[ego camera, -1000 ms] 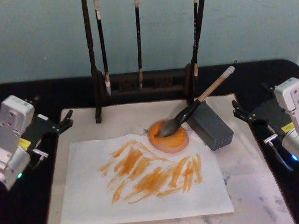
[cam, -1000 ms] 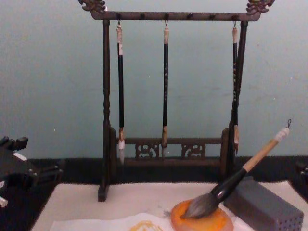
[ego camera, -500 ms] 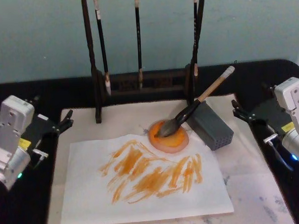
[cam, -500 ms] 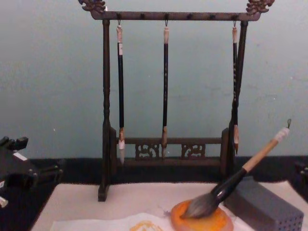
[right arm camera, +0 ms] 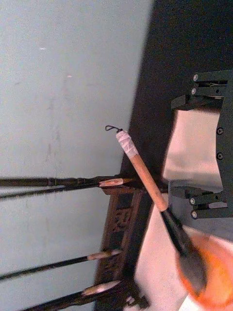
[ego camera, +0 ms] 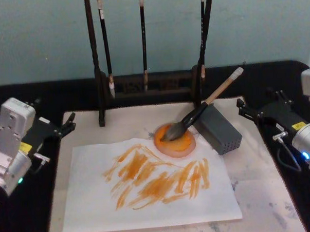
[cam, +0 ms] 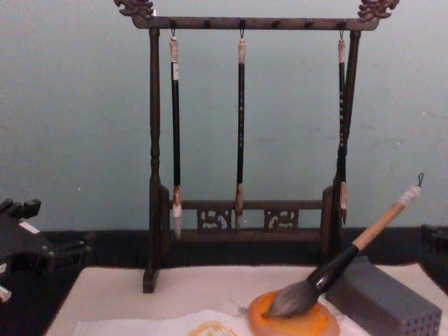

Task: Pick up the brush from the inkstone, write on the paper, then place the brush back to its original position.

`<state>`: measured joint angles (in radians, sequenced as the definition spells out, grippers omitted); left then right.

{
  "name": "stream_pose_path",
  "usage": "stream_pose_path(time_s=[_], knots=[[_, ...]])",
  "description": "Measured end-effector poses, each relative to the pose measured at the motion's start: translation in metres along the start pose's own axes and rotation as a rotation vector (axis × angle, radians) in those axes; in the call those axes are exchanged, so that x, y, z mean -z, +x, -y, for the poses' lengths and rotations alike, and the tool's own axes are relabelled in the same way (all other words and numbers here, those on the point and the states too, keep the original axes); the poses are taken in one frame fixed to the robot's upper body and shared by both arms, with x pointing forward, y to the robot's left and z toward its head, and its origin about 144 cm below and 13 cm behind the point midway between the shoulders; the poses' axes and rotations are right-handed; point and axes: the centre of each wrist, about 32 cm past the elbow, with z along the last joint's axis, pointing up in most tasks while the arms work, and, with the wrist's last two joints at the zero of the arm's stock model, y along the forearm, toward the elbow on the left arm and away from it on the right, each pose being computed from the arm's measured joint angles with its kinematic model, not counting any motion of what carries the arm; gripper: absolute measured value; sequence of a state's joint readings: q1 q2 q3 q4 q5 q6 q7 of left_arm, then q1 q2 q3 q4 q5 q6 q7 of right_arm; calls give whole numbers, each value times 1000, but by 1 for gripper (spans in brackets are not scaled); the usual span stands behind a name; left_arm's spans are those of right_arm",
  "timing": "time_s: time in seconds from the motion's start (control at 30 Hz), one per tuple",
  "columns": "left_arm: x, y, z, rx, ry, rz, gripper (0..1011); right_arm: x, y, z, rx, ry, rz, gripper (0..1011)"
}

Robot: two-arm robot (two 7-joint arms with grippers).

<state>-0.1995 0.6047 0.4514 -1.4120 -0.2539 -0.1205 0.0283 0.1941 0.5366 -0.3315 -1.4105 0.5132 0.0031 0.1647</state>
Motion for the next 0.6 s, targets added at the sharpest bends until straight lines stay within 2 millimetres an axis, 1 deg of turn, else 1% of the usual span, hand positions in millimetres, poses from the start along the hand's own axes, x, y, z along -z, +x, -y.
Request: stream_pose_path(time_s=[0.07,0.17,0.33,0.43,0.47,0.6], knots=[[0,0,0,0,0,0,1001,-1,1,0,-5,-6,-33,1000],[0,0,0,0,0,0,1001,-5,4,-3,-26,-32,-186,1000],[0,0,0,0,0,0,1001,-7,6,-6,-47,-59,-342,1000],[0,0,0,0,0,0,1001,-9,7,-10,-69,-76,-473,1000],[0,0,0,0,0,0,1001,-9,7,-10,-69,-76,-473,1000],[0,0,0,0,0,0,1001,-10,6,-15,-82,-89,-585,1000]])
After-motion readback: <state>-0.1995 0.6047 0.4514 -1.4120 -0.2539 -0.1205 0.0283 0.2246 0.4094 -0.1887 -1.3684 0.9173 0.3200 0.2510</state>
